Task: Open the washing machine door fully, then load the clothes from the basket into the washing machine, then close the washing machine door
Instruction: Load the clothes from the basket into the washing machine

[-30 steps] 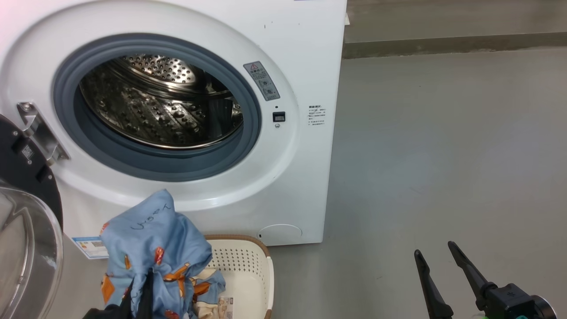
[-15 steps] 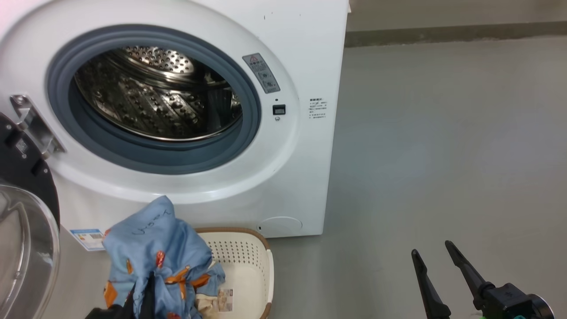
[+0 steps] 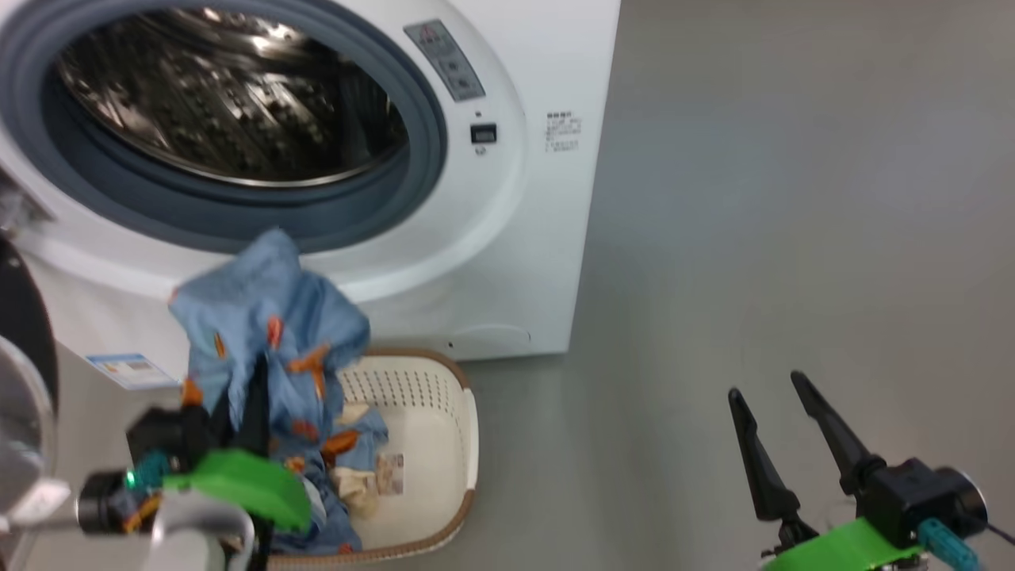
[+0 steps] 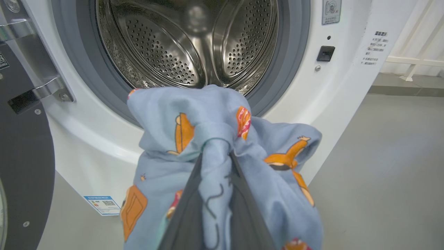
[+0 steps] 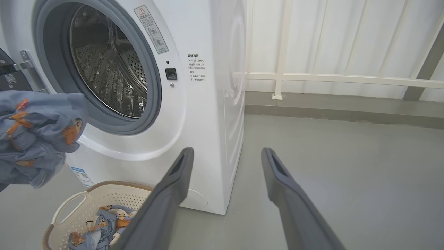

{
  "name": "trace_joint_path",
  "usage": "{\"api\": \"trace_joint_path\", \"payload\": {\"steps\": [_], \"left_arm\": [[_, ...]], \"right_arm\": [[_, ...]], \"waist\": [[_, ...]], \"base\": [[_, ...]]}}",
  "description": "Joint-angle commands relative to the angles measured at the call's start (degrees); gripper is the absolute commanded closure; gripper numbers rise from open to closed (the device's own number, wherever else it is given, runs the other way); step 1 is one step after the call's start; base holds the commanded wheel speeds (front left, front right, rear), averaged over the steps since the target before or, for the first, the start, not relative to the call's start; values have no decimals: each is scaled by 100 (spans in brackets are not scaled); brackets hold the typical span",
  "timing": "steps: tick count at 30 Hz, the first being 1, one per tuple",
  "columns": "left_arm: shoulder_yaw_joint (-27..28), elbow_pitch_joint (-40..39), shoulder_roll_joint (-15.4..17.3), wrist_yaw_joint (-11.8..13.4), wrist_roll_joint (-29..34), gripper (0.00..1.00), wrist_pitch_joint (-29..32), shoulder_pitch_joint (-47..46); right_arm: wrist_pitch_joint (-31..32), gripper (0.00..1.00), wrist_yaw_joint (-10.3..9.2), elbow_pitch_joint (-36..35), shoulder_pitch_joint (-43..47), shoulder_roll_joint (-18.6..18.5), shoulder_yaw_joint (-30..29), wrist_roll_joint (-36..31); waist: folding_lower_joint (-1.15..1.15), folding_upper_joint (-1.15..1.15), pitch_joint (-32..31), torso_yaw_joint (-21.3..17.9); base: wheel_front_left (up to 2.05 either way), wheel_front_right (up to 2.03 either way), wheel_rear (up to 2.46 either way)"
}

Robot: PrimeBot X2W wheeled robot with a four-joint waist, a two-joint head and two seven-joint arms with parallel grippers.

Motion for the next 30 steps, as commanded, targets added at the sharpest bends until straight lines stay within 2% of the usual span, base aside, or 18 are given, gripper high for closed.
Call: {"api": "trace_joint_path", "payload": {"steps": [1,5,8,14,22,30], "left_arm": [[233,-94,106,-32,-35,100,-8,-304],[315,294,110,-189,-248,100,245,-982],[414,633,216,-357,-394,100,437,-1762],[508,1132,462,-568,-533,100,867,-2916],[606,1764,894,-828,-728,100,1647,-4291],[502,2096,1408,-953,-625,100,2321,-5349]], "right_arm": [[-62,0,9,-161,-213,-34,166,25],[-133,0,9,-178,-480,-46,186,45],[-218,0,9,-145,-777,-58,224,91],[-346,0,9,-25,-1234,-70,377,182],[-420,0,9,184,-1667,-73,601,287],[-426,0,9,178,-1895,-60,723,433]], "waist": [[0,0,393,-136],[0,0,872,-210],[0,0,1388,-286],[0,0,2021,-477],[0,0,2531,-802],[0,0,2928,-1127]], "base": [[0,0,0],[0,0,0],[0,0,0],[0,0,0],[0,0,0],[0,0,0]]}}
